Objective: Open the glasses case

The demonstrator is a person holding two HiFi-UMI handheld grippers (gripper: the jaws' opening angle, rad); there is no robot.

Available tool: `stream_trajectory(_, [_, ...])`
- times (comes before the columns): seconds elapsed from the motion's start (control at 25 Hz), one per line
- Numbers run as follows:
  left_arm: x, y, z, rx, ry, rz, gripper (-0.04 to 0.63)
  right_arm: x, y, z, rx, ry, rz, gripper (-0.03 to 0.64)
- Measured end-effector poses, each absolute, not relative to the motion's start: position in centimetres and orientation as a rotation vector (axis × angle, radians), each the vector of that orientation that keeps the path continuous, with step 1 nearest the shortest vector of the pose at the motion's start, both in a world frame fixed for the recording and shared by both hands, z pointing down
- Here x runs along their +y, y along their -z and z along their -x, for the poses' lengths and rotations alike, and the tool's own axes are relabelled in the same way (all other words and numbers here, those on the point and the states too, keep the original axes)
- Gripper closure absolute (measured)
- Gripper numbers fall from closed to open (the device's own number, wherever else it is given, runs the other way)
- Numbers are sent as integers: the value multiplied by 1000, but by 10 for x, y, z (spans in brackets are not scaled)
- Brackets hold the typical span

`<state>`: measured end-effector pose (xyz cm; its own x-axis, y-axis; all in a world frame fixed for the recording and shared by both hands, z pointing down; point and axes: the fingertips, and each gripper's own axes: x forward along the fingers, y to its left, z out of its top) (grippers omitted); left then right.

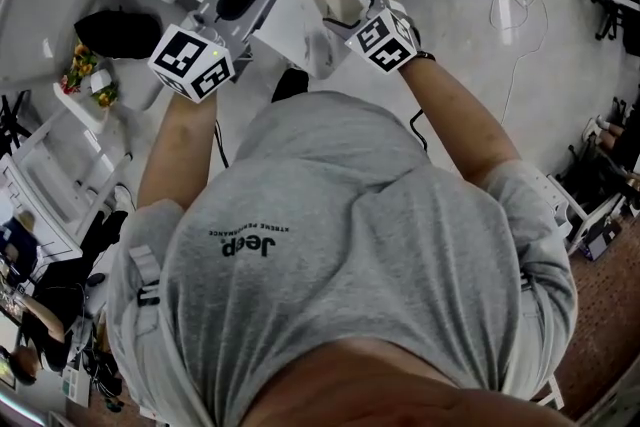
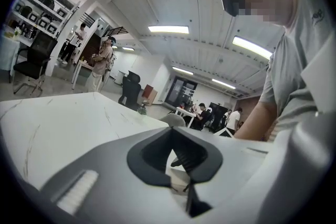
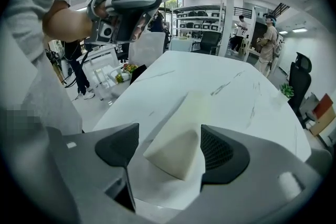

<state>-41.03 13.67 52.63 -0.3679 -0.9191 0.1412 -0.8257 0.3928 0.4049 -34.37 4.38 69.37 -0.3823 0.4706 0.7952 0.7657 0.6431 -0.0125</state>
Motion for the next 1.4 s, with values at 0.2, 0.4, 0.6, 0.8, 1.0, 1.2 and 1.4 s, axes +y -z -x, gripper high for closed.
stream_trajectory(0.2, [137, -529, 406, -2293, 380, -1527, 548, 43, -707, 342, -2029, 569, 932, 272])
stream_trajectory(0.4, [142, -534, 404, -2277, 387, -1529, 548, 41, -714, 342, -2009, 609, 916, 272])
stream_trajectory(0.6, [135, -535, 402, -2260, 392, -1543, 548, 37, -712, 343, -2018, 585, 912, 273])
stream_trajectory(0.8, [134, -536, 405, -2249, 396, -1558, 548, 37, -710, 346, -2029, 536, 906, 273])
stream_trajectory(1.0, [131, -534, 406, -2241, 394, -1569, 548, 33, -699, 346, -2047, 468, 905, 293])
stream_trajectory(1.2, [129, -533, 409, -2233, 395, -1582, 548, 31, -688, 350, -2064, 441, 913, 328])
stream_trajectory(1.4, [124, -533, 411, -2223, 396, -1594, 548, 28, -684, 348, -2078, 413, 916, 375])
